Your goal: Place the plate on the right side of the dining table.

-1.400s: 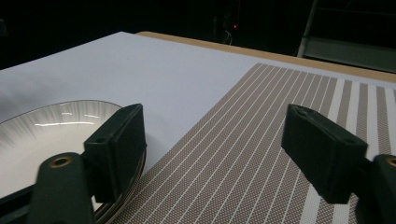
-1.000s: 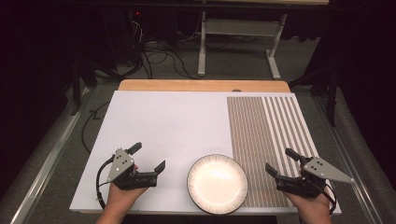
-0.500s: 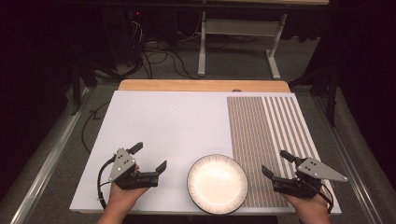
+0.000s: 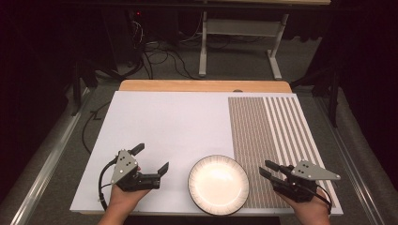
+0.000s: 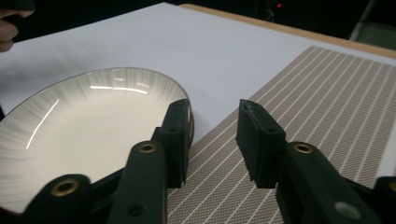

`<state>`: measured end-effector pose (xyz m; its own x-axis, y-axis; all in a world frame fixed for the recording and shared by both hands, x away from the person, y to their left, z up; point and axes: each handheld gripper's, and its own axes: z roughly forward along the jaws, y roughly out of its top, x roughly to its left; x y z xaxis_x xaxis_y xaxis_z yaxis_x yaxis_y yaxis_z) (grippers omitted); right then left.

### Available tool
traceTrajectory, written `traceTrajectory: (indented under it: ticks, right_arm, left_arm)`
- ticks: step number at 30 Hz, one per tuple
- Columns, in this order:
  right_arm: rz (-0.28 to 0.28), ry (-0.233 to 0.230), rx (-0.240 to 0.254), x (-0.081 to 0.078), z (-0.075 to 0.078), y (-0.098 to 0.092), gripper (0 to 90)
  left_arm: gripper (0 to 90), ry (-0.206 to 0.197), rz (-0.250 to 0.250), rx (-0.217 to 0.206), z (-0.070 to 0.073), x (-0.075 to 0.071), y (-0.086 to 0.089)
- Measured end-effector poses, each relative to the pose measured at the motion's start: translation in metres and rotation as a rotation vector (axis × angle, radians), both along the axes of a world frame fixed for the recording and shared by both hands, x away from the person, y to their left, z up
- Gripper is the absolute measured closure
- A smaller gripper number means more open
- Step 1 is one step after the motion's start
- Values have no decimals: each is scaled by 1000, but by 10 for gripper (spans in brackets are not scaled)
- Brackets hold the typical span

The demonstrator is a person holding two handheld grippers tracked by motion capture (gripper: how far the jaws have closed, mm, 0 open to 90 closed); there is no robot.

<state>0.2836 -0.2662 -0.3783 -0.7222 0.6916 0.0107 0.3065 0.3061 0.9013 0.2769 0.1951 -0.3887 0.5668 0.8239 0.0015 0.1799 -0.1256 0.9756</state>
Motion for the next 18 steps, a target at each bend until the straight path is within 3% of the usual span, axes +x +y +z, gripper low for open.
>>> traceTrajectory:
  ticks: [10, 18]
  right_arm:
    - [102, 78, -83, 2, -6, 12, 900]
    - [149, 118, -164, 0, -12, 22, 900]
  left_arm:
    - [3, 2, -3, 0, -1, 1, 0]
    - [3, 2, -3, -1, 0, 1, 0]
